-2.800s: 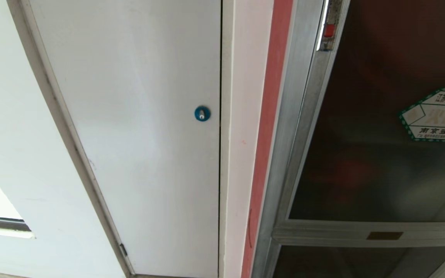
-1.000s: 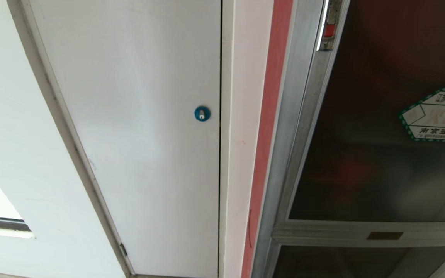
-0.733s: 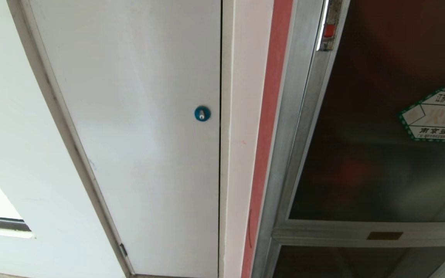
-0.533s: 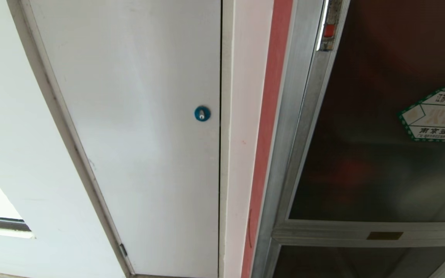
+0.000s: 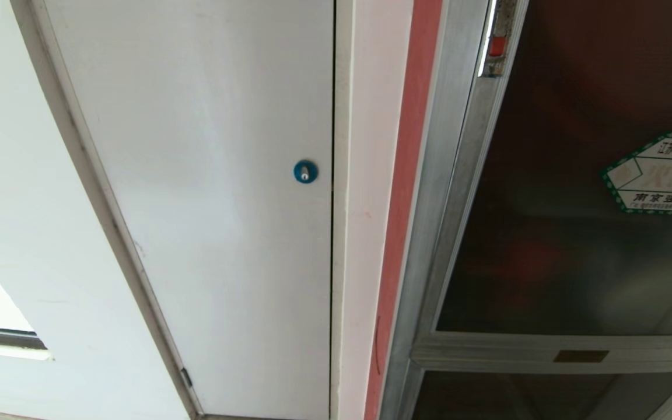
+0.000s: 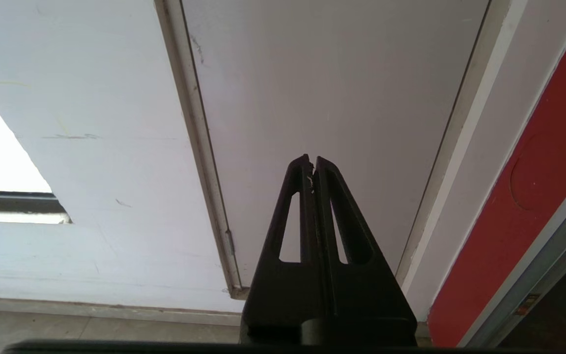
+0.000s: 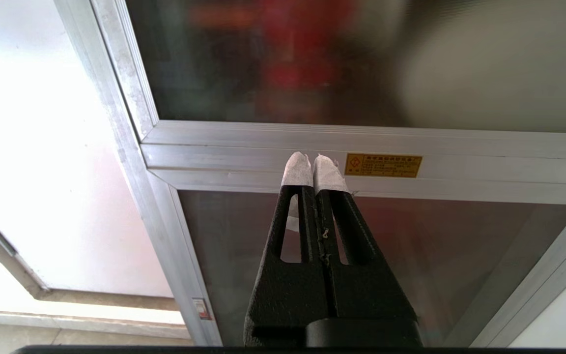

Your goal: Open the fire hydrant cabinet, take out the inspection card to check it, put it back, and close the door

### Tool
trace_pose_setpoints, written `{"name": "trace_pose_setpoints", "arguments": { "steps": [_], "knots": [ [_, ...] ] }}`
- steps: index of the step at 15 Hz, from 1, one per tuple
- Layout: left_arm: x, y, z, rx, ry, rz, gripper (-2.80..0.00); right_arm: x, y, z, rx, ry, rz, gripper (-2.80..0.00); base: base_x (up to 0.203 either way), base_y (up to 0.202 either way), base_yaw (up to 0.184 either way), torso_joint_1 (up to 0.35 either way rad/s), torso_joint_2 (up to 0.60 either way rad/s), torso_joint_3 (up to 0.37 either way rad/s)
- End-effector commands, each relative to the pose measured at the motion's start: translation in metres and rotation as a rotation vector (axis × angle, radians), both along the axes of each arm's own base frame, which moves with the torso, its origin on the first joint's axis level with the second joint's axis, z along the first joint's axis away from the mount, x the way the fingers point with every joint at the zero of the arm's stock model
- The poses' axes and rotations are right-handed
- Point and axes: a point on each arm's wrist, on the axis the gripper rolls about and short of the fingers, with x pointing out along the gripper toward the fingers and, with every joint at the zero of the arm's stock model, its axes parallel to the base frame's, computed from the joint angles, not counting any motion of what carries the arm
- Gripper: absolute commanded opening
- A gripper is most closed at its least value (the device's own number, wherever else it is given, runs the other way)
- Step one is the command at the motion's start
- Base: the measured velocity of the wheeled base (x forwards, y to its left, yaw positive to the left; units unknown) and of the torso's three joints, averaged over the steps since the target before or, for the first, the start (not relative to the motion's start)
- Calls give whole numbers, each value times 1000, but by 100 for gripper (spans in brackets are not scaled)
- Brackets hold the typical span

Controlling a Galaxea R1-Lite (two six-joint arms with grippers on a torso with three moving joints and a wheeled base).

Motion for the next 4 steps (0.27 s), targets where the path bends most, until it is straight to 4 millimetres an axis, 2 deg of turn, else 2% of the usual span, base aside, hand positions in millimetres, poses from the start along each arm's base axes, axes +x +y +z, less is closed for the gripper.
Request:
{"name": "trace_pose_setpoints", "arguments": {
  "steps": [1,4],
  "knots": [
    [1,0,-3,0,12,0,-280,0,0,-1,0,4,0,-280,0,0,0,0,0,0],
    [1,0,-3,0,12,0,-280,0,0,-1,0,4,0,-280,0,0,0,0,0,0]
  ]
}}
